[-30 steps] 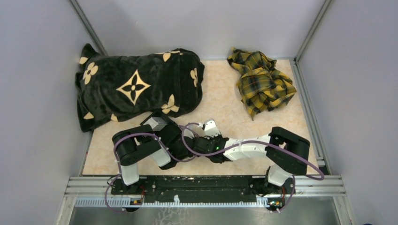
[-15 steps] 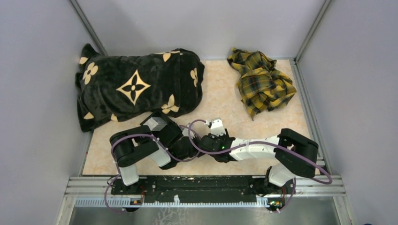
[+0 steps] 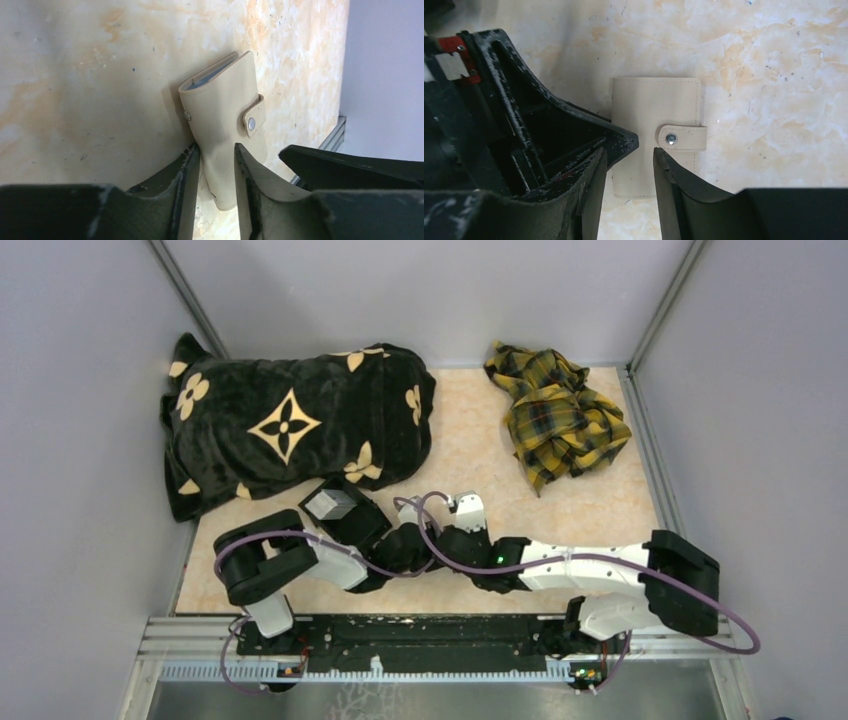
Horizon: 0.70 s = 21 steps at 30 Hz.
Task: Put the credit cards into the card holder
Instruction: Close the card holder at the center of the board, then reset both arms
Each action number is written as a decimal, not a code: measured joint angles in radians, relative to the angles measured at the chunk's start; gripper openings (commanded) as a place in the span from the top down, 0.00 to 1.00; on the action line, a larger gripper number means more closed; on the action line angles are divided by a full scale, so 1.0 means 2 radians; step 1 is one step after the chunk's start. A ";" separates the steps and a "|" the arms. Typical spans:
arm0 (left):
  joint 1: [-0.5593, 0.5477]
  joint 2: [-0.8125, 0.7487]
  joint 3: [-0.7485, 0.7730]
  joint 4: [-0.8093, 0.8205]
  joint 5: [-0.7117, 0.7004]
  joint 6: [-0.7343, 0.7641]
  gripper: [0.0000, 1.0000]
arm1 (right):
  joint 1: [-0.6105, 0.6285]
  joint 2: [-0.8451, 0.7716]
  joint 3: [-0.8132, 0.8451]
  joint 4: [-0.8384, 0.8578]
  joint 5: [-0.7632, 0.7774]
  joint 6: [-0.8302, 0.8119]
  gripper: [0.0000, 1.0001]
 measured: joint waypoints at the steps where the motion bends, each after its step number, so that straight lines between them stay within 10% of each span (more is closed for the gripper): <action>1: 0.000 -0.004 0.004 -0.011 -0.002 0.006 0.56 | 0.000 -0.008 0.000 -0.002 0.002 0.002 0.61; 14: -0.011 -0.135 0.045 -0.217 -0.078 0.078 0.36 | -0.012 -0.104 -0.043 -0.043 0.052 0.047 0.64; 21: -0.086 -0.194 0.099 -0.359 -0.211 0.124 0.34 | -0.121 -0.161 -0.062 -0.041 0.051 0.011 0.52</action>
